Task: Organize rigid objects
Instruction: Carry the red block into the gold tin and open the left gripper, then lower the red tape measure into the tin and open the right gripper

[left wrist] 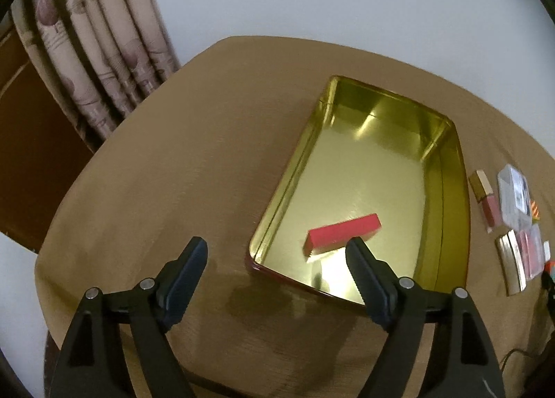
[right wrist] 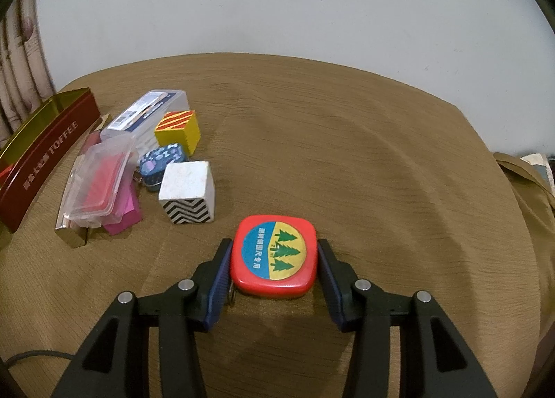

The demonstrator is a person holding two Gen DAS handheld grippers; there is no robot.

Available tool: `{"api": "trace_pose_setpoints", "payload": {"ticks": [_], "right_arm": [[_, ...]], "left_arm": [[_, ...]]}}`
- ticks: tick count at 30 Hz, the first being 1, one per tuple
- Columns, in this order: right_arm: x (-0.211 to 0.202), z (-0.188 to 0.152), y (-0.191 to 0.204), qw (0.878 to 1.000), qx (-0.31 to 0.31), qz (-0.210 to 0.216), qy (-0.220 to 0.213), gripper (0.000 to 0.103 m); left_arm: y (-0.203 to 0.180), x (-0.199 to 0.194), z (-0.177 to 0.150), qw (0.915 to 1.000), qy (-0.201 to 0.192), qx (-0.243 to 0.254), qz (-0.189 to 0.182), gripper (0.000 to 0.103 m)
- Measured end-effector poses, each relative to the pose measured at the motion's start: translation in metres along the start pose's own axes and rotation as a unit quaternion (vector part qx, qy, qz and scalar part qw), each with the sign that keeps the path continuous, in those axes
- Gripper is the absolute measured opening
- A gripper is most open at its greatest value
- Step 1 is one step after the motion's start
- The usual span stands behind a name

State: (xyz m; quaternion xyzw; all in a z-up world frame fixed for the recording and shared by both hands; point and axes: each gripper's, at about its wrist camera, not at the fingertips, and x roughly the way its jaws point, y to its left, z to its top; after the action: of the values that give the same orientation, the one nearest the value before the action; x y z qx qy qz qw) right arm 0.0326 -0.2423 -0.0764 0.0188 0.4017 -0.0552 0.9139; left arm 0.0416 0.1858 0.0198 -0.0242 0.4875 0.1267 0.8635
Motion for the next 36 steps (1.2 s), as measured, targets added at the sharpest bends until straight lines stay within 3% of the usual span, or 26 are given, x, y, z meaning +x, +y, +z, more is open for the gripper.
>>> {"api": "trace_pose_setpoints", "payload": {"ticks": [6,11,17,24,29,36], "right_arm": [[-0.016,0.012,-0.002,1.0,0.024,-0.008,-0.016,0.048],[-0.039,0.035,0.018,0.999,0.016,0.016,-0.039,0.048],[-0.053,0.06,0.089,0.995,-0.041,0.078,-0.054,0.048],[-0.052,0.068,0.184,0.98,-0.116,0.152,-0.048,0.048],[-0.051,0.08,0.237,0.973,-0.141,0.181,-0.041,0.048],[-0.035,0.107,0.291,0.966,-0.179,0.183,-0.033,0.048]], "left_arm": [[0.013,0.004,0.008,0.9995,0.006,-0.029,-0.008,0.08],[0.022,0.002,0.012,0.9987,-0.003,-0.05,0.01,0.08],[0.027,0.006,0.012,0.9975,0.012,-0.069,0.01,0.08],[0.038,0.007,0.012,0.9956,0.01,-0.093,0.014,0.08],[0.042,0.009,0.014,0.9949,0.013,-0.099,0.01,0.08],[0.04,0.01,0.014,0.9957,0.014,-0.091,0.011,0.08]]}}
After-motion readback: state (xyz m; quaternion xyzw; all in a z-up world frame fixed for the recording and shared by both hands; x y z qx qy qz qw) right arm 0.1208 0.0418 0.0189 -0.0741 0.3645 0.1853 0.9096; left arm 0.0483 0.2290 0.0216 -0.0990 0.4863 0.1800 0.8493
